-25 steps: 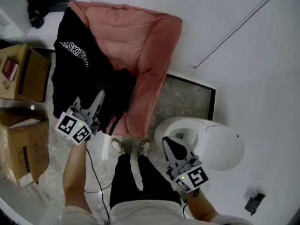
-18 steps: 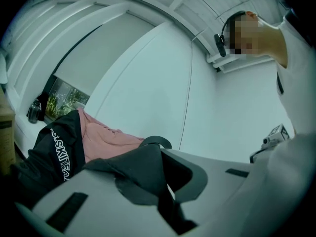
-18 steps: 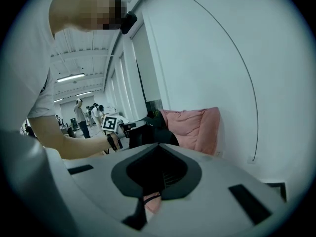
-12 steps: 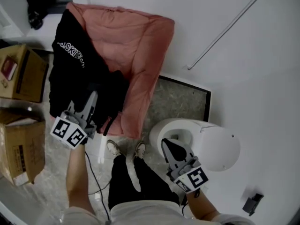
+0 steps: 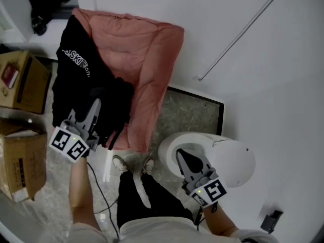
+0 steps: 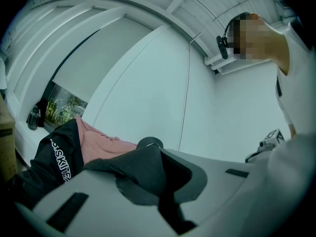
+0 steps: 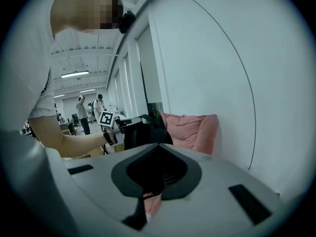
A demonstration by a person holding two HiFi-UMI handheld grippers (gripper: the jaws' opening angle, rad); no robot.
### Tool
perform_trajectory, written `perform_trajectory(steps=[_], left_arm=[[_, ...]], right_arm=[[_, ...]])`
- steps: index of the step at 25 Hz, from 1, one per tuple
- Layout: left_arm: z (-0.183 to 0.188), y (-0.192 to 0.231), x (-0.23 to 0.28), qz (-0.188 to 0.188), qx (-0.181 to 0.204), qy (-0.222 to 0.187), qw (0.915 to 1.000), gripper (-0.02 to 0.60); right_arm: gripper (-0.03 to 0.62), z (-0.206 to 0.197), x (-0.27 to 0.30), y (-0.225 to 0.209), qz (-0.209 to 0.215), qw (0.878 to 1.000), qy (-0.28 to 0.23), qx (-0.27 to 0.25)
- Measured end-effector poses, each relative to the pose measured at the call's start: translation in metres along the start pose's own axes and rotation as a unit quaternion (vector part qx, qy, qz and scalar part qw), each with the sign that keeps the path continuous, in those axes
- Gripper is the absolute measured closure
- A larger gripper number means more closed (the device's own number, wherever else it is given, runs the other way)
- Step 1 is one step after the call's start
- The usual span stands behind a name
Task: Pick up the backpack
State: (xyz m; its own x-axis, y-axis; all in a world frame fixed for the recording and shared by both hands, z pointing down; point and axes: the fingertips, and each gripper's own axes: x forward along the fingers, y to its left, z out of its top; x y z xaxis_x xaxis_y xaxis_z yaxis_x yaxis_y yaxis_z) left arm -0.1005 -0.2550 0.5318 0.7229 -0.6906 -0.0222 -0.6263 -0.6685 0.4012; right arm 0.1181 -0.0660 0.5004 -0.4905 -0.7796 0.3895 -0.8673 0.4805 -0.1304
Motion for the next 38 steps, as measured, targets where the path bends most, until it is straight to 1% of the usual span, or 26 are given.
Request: perform_trajectory(steps=[3, 6, 10, 14, 19, 22, 32, 35, 38], left_arm=[[0.008, 0.007, -0.003, 0.009, -0.004, -0.002, 1.0000, 0.558], [0.010, 0.002, -0.005, 0.007, -0.005, -0.001, 1.0000, 0.558], [0.018, 0.004, -0.007, 0.015, -0.016, -0.006, 0.9997, 0.558], [0.027, -0.002, -0.009, 0.018, -0.021, -0.006, 0.9996, 0.558], [0.042, -0.013, -0.011, 0.021, -0.017, -0.003, 0.9996, 0.558], [0.061, -0.023, -0.016, 0.023, -0.005, -0.003, 0.9997, 0.558], [0.132, -0.050, -0.049, 0.049, 0.024, -0.022, 0.9983, 0.558], [0.148, -0.063, -0.060, 0.054, 0.034, -0.027, 0.9976, 0.558], [0.169, -0.068, -0.074, 0.065, 0.037, -0.039, 0.9965, 0.558]], right_arm=[[0.574, 0.009, 0.000, 0.000, 0.004, 1.000, -0.004, -0.007], [0.574, 0.018, -0.004, -0.003, 0.000, 1.000, -0.011, -0.013], [0.574, 0.032, -0.006, -0.006, 0.001, 1.000, -0.021, -0.018], [0.574, 0.049, -0.009, -0.006, 0.003, 0.999, -0.032, -0.027], [0.574, 0.072, -0.018, -0.010, 0.005, 0.998, -0.048, -0.040], [0.574, 0.090, -0.025, -0.010, 0.006, 0.997, -0.062, -0.046], [0.574, 0.141, -0.038, -0.003, 0.025, 0.992, -0.114, -0.053], [0.574, 0.150, -0.042, -0.011, 0.021, 0.991, -0.125, -0.038], [0.574, 0.162, -0.046, -0.017, 0.010, 0.989, -0.139, -0.042]])
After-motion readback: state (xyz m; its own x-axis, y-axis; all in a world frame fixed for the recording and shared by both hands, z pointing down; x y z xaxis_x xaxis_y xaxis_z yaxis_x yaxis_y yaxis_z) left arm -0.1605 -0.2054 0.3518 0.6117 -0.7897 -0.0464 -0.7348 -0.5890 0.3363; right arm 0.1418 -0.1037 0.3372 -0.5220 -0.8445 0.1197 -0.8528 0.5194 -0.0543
